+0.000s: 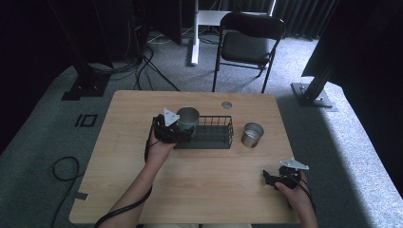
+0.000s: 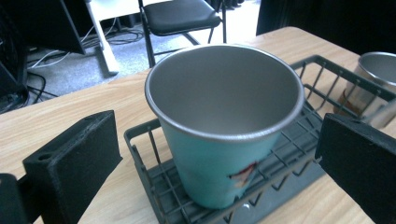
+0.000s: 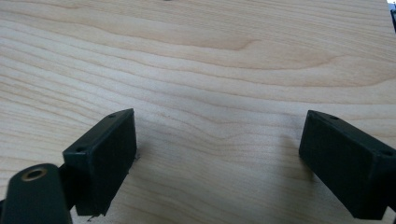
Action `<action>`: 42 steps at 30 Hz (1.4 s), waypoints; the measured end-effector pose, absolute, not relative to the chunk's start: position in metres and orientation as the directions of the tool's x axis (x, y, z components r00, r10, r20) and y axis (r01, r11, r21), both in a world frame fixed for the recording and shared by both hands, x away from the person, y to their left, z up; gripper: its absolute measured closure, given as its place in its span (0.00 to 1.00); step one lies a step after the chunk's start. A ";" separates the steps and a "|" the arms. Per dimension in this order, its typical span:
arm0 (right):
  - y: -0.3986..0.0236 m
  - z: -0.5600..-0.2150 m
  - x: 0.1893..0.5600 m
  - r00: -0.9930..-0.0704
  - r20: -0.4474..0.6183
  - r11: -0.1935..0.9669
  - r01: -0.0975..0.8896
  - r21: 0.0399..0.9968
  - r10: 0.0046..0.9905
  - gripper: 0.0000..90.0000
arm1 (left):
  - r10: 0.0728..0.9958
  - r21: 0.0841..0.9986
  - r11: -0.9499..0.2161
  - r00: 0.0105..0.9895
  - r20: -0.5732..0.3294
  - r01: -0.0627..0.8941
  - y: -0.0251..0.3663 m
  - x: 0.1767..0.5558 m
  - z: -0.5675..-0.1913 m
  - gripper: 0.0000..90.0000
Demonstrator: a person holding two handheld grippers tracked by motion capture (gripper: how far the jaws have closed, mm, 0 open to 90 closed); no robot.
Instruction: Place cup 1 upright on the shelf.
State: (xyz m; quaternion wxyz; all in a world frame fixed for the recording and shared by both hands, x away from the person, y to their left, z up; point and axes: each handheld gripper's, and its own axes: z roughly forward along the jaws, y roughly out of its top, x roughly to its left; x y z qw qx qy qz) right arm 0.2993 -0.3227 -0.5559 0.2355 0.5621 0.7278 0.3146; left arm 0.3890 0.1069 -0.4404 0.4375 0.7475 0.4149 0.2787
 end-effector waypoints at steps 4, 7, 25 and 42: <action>-0.323 -0.556 0.299 -0.257 0.011 0.170 0.670 0.722 0.966 0.12 | 0.860 0.886 -0.275 0.507 0.053 0.373 0.111 0.385 -0.441 0.01; -0.323 -0.556 0.299 -0.257 0.011 0.170 0.670 0.723 0.966 0.12 | 0.860 0.895 -0.267 0.507 0.054 0.358 0.117 0.381 -0.441 0.01; -0.323 -0.556 0.299 -0.257 0.011 0.170 0.670 0.723 0.966 0.12 | 0.862 0.902 -0.265 0.504 0.062 0.342 0.147 0.359 -0.449 0.01; -0.323 -0.556 0.299 -0.257 0.011 0.170 0.670 0.723 0.966 0.12 | 0.841 0.884 -0.281 0.540 0.039 0.373 0.168 0.341 -0.467 0.01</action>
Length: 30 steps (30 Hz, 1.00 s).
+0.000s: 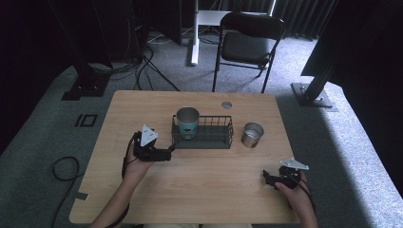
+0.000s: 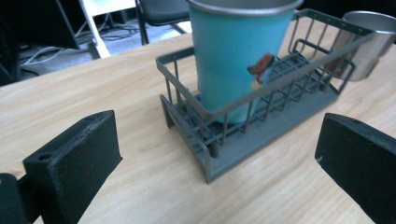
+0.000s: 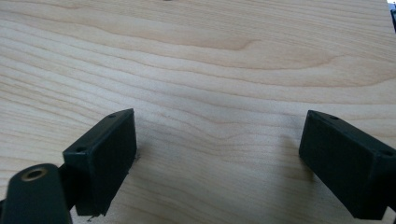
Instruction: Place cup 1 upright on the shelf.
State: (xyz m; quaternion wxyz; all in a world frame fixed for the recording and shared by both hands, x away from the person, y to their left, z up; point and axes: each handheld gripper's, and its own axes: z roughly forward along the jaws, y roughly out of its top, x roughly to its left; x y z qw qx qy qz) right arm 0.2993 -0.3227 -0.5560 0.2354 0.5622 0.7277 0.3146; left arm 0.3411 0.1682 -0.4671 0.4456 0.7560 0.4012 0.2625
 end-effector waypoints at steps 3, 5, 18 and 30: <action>-0.323 -0.556 0.299 -0.257 0.011 0.170 0.670 0.723 0.966 0.12 | 0.839 0.884 -0.283 0.542 0.040 0.373 0.172 0.337 -0.471 0.01; -0.323 -0.556 0.299 -0.257 0.011 0.170 0.670 0.723 0.966 0.12 | 0.840 0.883 -0.282 0.542 0.038 0.376 0.175 0.334 -0.474 0.01; -0.323 -0.556 0.299 -0.257 0.011 0.170 0.670 0.723 0.966 0.12 | 0.841 0.876 -0.293 0.539 0.045 0.384 0.194 0.318 -0.490 0.01; -0.323 -0.556 0.299 -0.259 0.008 0.173 0.669 0.723 0.966 0.12 | 0.842 0.855 -0.297 0.538 0.025 0.425 0.215 0.302 -0.509 0.01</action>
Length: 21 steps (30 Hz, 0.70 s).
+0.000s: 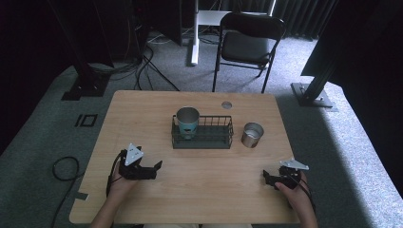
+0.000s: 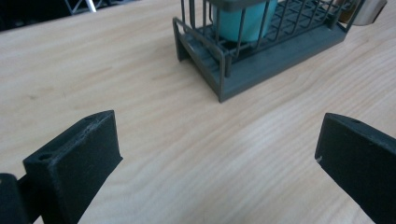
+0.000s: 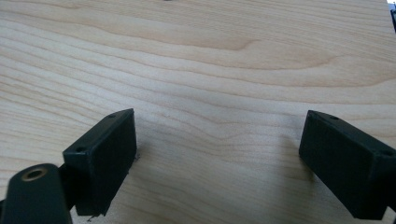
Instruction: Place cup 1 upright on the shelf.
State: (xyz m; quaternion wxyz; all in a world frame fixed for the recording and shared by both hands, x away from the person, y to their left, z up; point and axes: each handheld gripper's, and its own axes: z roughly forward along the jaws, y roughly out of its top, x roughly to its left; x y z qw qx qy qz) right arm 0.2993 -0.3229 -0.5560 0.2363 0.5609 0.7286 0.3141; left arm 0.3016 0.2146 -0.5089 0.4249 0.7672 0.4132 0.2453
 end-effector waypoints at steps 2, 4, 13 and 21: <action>-0.323 -0.556 0.299 -0.259 0.008 0.173 0.669 0.723 0.966 0.12 | 0.843 0.851 -0.299 0.537 0.023 0.433 0.218 0.299 -0.512 0.01; -0.323 -0.556 0.299 -0.259 0.008 0.173 0.669 0.723 0.966 0.12 | 0.847 0.844 -0.302 0.531 0.024 0.442 0.221 0.297 -0.515 0.01; -0.323 -0.556 0.299 -0.259 0.009 0.173 0.668 0.724 0.966 0.12 | 0.851 0.826 -0.327 0.523 0.047 0.459 0.235 0.287 -0.522 0.01; -0.323 -0.556 0.299 -0.259 0.009 0.172 0.669 0.723 0.966 0.12 | 0.846 0.796 -0.362 0.529 0.063 0.485 0.245 0.278 -0.530 0.01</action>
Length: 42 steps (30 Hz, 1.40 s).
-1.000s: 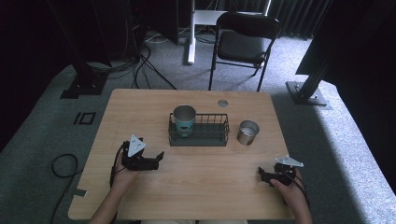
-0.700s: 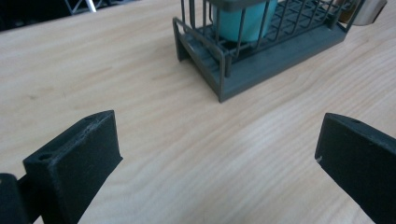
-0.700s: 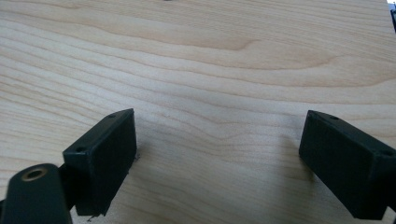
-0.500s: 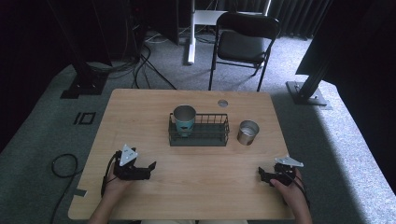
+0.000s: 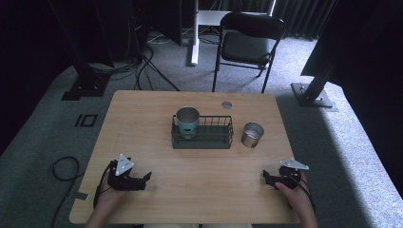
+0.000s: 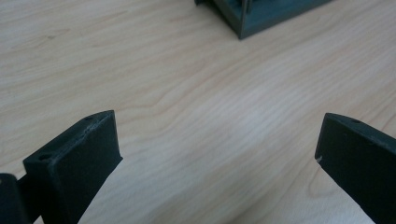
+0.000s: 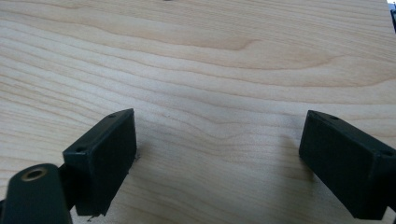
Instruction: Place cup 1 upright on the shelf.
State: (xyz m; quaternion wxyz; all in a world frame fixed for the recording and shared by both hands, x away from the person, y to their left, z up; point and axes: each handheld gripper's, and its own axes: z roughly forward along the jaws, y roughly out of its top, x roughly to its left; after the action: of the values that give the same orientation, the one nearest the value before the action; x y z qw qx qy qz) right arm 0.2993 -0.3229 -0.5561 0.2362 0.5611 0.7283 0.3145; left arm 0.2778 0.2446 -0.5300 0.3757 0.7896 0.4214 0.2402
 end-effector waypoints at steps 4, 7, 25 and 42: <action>-0.323 -0.556 0.299 -0.259 0.009 0.173 0.668 0.723 0.966 0.12 | 0.842 0.782 -0.374 0.535 0.062 0.499 0.248 0.275 -0.536 0.01; -0.323 -0.556 0.299 -0.259 0.009 0.173 0.668 0.724 0.966 0.12 | 0.836 0.772 -0.387 0.545 0.064 0.504 0.249 0.273 -0.539 0.01; -0.323 -0.556 0.299 -0.259 0.009 0.172 0.669 0.723 0.966 0.12 | 0.867 0.736 -0.380 0.493 0.072 0.560 0.276 0.270 -0.547 0.01; -0.323 -0.556 0.299 -0.259 0.010 0.171 0.669 0.723 0.966 0.12 | 0.851 0.690 -0.397 0.524 0.031 0.605 0.271 0.273 -0.554 0.01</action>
State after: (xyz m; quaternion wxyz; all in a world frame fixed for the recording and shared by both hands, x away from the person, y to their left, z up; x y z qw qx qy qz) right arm 0.2995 -0.3230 -0.5560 0.2357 0.5614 0.7281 0.3149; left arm 0.2732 0.2710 -0.5536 0.3177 0.8129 0.4479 0.1940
